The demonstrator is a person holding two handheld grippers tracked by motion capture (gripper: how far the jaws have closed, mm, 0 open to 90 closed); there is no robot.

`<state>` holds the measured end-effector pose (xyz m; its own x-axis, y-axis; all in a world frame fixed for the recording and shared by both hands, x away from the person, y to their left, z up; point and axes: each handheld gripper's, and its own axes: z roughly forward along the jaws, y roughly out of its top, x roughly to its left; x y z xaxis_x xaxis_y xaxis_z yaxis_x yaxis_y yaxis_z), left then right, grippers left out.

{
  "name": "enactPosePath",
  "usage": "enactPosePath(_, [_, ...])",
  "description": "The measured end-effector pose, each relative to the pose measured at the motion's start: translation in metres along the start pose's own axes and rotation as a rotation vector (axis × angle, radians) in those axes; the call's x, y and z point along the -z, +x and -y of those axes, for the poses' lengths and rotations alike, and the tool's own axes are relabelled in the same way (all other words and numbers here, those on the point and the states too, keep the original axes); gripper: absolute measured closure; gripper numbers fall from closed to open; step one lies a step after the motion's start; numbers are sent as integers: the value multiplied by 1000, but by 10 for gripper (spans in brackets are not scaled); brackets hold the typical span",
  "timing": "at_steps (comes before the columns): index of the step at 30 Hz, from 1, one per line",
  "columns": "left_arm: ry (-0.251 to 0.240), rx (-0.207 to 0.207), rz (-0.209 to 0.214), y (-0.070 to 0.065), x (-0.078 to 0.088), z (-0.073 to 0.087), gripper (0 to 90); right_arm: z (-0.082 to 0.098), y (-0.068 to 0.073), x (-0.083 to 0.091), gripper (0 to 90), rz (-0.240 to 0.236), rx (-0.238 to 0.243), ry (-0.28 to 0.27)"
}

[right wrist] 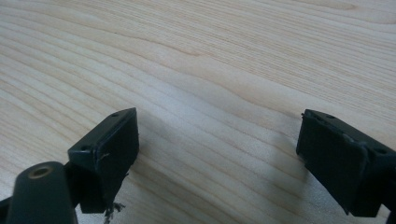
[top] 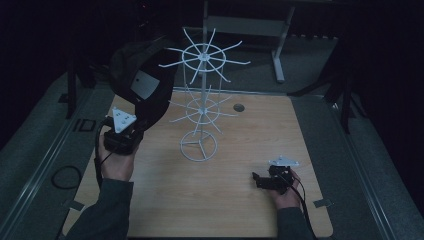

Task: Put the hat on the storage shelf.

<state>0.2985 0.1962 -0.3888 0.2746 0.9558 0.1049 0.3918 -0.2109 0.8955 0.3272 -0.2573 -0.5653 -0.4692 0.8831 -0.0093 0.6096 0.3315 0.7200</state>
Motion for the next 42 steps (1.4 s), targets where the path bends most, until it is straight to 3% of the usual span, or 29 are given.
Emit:
enactPosePath(13, [3, -24, 11, -3, -2, 2, 860, 0, 0, 0, 127, 0, 2, 0])
enactPosePath(20, [1, -61, 7, -6, -3, 2, 859, 0, 0, 0, 127, 0, 1, 0])
enactPosePath(32, [8, -53, 25, -2, -6, 8, 842, 0, 0, 0, 127, 0, 2, 1])
enactPosePath(36, [0, -54, 27, -2, -4, 8, 803, 0, 0, 0, 127, 0, 4, 0])
enactPosePath(42, [-18, -43, 44, -2, -1, 8, 623, 0, 0, 0, 127, 1, 2, 1])
